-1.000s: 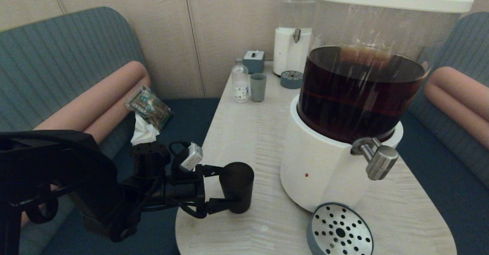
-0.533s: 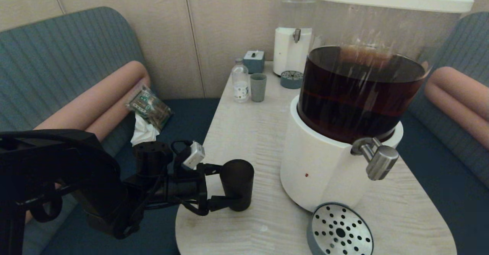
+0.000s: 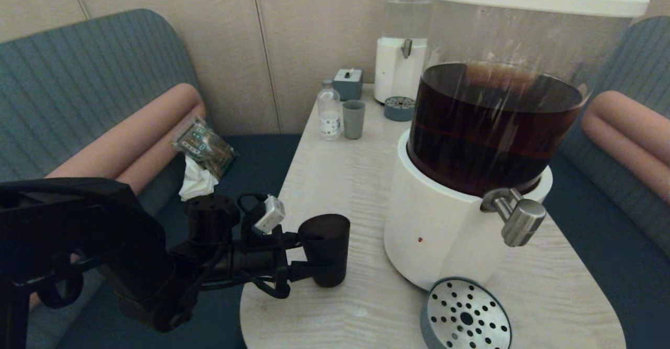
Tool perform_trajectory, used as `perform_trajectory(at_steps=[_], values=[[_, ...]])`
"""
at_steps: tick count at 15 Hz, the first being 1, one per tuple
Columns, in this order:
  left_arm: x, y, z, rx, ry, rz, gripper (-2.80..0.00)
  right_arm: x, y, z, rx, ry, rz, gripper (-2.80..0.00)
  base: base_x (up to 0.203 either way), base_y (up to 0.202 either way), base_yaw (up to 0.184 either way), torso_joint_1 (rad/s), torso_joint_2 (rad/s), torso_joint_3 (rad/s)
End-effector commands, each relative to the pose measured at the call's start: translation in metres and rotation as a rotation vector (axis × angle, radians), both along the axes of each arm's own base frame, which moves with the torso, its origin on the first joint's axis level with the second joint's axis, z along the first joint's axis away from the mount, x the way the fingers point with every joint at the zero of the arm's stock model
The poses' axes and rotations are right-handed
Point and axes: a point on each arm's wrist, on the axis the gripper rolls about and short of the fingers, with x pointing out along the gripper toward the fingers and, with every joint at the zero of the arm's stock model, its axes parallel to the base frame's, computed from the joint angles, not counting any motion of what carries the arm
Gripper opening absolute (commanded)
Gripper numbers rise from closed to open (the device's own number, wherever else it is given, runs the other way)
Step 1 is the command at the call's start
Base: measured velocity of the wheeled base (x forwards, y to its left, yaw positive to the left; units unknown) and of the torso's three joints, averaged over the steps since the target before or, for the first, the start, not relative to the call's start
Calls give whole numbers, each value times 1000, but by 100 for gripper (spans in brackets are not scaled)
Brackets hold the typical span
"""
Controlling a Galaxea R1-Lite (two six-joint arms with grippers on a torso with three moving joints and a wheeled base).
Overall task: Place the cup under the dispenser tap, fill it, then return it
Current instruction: Pick up the cup, then place it under the water dispenser
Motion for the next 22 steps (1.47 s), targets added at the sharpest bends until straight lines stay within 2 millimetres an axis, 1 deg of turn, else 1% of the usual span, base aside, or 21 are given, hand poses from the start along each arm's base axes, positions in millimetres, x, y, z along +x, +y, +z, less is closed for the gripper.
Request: perform_trajectory(at_steps=[1, 3, 5, 7, 10, 11, 12, 15, 16, 19, 22], values=[[-6, 0, 12, -12, -31, -8, -280, 0, 0, -2, 0, 2, 0, -280, 0, 0, 0, 0, 0, 0], [-18, 3, 23, -16, -40, -7, -280, 0, 0, -2, 0, 2, 0, -280, 0, 0, 0, 0, 0, 0], [-35, 9, 37, -25, -59, -6, -280, 0, 0, -2, 0, 2, 0, -280, 0, 0, 0, 0, 0, 0], [-53, 15, 62, -52, -118, -3, -280, 0, 0, -2, 0, 2, 0, -280, 0, 0, 0, 0, 0, 0], [-79, 23, 105, -122, -199, -1, -280, 0, 0, -2, 0, 2, 0, -280, 0, 0, 0, 0, 0, 0], [-88, 23, 117, -149, -207, -10, -280, 0, 0, -2, 0, 2, 0, -280, 0, 0, 0, 0, 0, 0], [-98, 19, 126, -175, -209, -37, -280, 0, 0, -2, 0, 2, 0, -280, 0, 0, 0, 0, 0, 0], [-109, -1, 129, -194, -205, -135, -280, 0, 0, -2, 0, 2, 0, -280, 0, 0, 0, 0, 0, 0], [-110, -6, 129, -195, -204, -157, -280, 0, 0, -2, 0, 2, 0, -280, 0, 0, 0, 0, 0, 0], [-100, -30, 124, -196, -199, -214, -280, 0, 0, -2, 0, 2, 0, -280, 0, 0, 0, 0, 0, 0], [-93, -57, 115, -191, -179, -246, -280, 0, 0, -2, 0, 2, 0, -280, 0, 0, 0, 0, 0, 0]])
